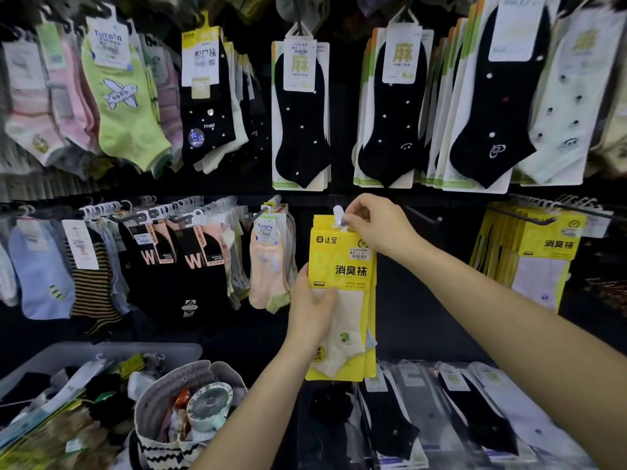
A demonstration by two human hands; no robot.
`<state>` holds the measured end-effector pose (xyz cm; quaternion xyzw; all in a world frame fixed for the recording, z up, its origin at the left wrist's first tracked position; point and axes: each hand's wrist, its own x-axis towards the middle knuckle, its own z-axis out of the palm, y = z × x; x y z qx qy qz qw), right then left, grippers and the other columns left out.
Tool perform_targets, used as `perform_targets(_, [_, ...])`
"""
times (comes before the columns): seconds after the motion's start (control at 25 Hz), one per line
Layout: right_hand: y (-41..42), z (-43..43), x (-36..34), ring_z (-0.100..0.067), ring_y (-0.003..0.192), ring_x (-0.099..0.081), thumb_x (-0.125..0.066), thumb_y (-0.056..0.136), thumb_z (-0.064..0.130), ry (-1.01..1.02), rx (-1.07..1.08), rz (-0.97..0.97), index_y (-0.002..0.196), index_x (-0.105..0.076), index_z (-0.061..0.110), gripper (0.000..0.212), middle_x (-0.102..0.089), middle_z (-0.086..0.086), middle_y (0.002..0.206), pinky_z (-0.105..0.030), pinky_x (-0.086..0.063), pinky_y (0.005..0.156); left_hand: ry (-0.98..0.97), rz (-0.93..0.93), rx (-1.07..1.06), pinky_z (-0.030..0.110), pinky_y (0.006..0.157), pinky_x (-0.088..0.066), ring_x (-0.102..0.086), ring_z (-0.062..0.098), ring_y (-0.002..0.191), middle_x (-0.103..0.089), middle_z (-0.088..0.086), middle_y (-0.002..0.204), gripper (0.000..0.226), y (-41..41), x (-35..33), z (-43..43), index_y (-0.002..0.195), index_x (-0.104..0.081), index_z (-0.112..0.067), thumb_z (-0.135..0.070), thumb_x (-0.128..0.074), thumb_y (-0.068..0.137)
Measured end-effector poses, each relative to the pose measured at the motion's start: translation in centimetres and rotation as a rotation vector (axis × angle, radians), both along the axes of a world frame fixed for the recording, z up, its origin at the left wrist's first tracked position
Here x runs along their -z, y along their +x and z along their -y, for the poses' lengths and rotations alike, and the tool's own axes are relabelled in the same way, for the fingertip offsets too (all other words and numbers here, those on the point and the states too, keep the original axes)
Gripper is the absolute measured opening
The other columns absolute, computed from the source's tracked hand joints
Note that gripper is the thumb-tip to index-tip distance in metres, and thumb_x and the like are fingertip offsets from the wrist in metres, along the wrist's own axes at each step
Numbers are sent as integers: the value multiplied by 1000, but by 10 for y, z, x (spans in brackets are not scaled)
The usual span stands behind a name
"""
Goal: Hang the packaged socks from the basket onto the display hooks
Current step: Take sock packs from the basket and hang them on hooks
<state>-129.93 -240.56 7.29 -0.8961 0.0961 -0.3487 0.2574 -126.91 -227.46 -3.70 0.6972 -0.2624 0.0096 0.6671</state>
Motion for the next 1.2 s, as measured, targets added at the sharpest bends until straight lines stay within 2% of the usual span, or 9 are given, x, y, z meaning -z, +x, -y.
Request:
perform_targets(0.12, [-17,8,33,-16,102,-54,-58,88,35,131,72,130,122,-52,14,41,-54,0,110,-32,-46,87,-25,7,24,36,95,-49,-61,5,104,-66,-8,108,36,4,5,4,117,-53,-28,-9,-54,87])
perform_targets(0.24, [-34,-2,89,-18,117,-50,-53,91,36,217,-22,-73,137,-38,16,52,-50,0,130,-30,-43,92,-33,34,37,32,97,-47,-57,10,113,-63,-5,116,46,5,10,8,129,-46,-23,-5,-52,87])
perform_targets(0.36, [-32,-17,115,-5,103,-51,-50,94,29,415,-191,-125,142,-23,25,55,-50,17,117,-19,-40,79,-65,31,68,15,82,-46,-59,-5,99,-63,-14,105,51,1,12,15,110,-46,-42,1,-51,83])
perform_targets(0.52, [-25,-15,131,-12,107,-55,-56,91,25,567,-183,-101,137,-27,22,54,-55,13,115,-31,-47,89,-77,-62,96,9,74,-49,-61,-11,93,-65,-17,102,41,7,24,9,112,-48,-38,-4,-49,89])
perform_targets(0.64, [-27,-20,163,-19,115,-55,-54,91,22,620,-146,-221,142,-26,15,58,-55,-1,128,-42,-46,98,-14,-170,147,30,92,-51,-61,13,109,-63,4,121,33,2,42,4,128,-48,-17,-15,-48,96])
perform_targets(0.8, [-31,-18,166,-21,119,-53,-59,89,16,654,-189,-264,141,-30,13,59,-54,-5,130,-45,-44,100,35,-207,172,33,95,-48,-59,18,111,-60,7,127,39,1,45,-3,133,-46,-14,-20,-51,95])
perform_targets(1.04, [-31,2,95,-20,141,-26,-74,70,48,602,-140,-97,150,-1,20,112,-23,-1,155,-38,-28,112,-93,-101,155,45,111,-35,-40,21,134,-39,6,148,75,29,-21,0,148,-22,-15,-40,-59,88])
perform_targets(1.12, [-25,1,67,-15,136,-34,-77,69,45,641,-201,-66,149,-6,26,109,-32,4,151,-30,-35,106,-43,-102,167,45,109,-38,-43,20,132,-42,3,146,84,36,-45,8,148,-21,-19,-43,-67,82])
perform_targets(1.2, [-18,-2,57,-6,111,-58,-78,70,37,608,-239,-55,132,-33,36,77,-60,13,123,-18,-48,85,-13,-61,222,48,101,-45,-58,20,117,-60,4,128,73,44,-51,16,139,-38,-17,-35,-73,78])
